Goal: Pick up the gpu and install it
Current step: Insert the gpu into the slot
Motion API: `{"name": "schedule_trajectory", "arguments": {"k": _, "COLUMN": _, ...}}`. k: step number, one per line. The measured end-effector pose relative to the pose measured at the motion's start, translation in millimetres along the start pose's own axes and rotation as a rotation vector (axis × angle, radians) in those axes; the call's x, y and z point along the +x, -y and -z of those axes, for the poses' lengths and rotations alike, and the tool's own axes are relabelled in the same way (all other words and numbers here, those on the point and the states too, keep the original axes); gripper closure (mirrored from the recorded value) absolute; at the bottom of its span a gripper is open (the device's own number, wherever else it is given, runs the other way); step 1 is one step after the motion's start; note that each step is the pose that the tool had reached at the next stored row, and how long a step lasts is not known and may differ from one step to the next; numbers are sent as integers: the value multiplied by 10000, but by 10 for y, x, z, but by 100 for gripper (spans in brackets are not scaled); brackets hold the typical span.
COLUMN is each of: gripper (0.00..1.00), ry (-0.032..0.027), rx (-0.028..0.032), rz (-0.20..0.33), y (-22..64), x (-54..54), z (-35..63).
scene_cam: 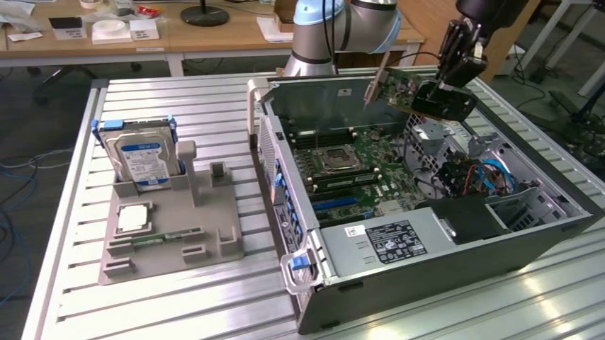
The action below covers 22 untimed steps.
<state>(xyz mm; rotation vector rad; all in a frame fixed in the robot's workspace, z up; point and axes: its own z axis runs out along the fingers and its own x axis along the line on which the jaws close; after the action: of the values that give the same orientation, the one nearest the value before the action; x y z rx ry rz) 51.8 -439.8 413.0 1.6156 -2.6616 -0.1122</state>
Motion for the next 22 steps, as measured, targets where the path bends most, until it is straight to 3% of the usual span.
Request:
{"name": "schedule_trajectory", "arguments": {"k": 9, "gripper": 73, "ry": -84, "rx": -17, "rz": 1111, "y": 0, "x": 0, "z": 0}}
{"name": "schedule_trajectory", "arguments": {"k": 18, "gripper": 73, "ry": -90, "rx": -18, "rz": 1193, "y": 0, "x": 0, "z": 0}}
{"name": "schedule_trajectory", "arguments": {"k": 22, "gripper": 73, "ry": -119, "rx": -24, "rz": 1593, "y": 0, "x": 0, "z": -1}}
